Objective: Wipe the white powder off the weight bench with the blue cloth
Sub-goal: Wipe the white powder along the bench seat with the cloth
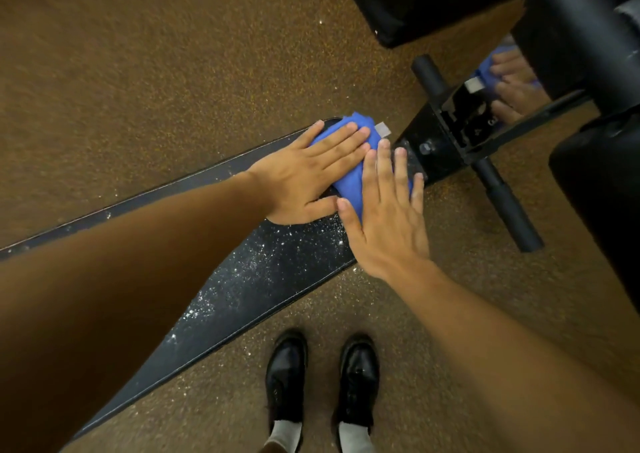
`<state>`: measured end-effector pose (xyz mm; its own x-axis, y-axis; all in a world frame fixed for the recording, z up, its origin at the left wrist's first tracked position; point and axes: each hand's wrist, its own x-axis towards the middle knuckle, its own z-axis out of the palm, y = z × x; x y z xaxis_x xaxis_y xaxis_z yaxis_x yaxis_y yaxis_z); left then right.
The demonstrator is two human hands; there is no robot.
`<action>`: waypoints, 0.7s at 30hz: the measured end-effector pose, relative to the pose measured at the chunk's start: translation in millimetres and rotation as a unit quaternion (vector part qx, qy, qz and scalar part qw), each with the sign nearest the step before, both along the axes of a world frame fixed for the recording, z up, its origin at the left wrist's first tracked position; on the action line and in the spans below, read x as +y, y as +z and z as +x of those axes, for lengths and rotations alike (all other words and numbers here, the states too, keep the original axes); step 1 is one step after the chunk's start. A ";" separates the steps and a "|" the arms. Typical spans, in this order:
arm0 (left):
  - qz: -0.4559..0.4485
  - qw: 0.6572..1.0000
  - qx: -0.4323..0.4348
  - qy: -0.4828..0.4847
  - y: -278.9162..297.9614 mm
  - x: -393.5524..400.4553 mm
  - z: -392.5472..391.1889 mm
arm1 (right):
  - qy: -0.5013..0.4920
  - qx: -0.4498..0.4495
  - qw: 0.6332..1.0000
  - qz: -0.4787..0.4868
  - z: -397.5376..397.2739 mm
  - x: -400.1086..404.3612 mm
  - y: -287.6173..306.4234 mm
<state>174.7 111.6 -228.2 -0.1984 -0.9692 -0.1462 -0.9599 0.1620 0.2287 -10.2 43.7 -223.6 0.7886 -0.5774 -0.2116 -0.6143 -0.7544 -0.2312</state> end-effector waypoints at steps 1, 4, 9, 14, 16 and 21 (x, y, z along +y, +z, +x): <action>0.013 1.000 -0.008 0.008 1.8 -0.7 -0.2 | 0.002 0.005 1.000 0.002 0.2 -0.8 0.3; 0.057 0.998 -0.030 0.026 12.0 -3.6 -2.5 | 0.010 0.017 1.000 0.020 0.9 -4.7 6.7; -0.012 0.986 0.020 0.164 25.1 27.5 -1.1 | 0.026 0.034 0.998 0.046 2.7 -17.7 30.0; -0.018 0.903 0.054 0.425 26.5 68.7 -33.8 | 0.087 -0.015 0.996 0.012 11.3 -31.2 45.9; -0.014 0.865 0.070 0.496 23.3 74.7 -54.8 | 0.111 -0.018 0.994 0.011 14.4 -35.9 45.7; -0.002 0.806 0.046 0.590 8.9 81.3 -95.0 | 0.179 -0.007 0.984 0.001 15.8 -46.1 29.3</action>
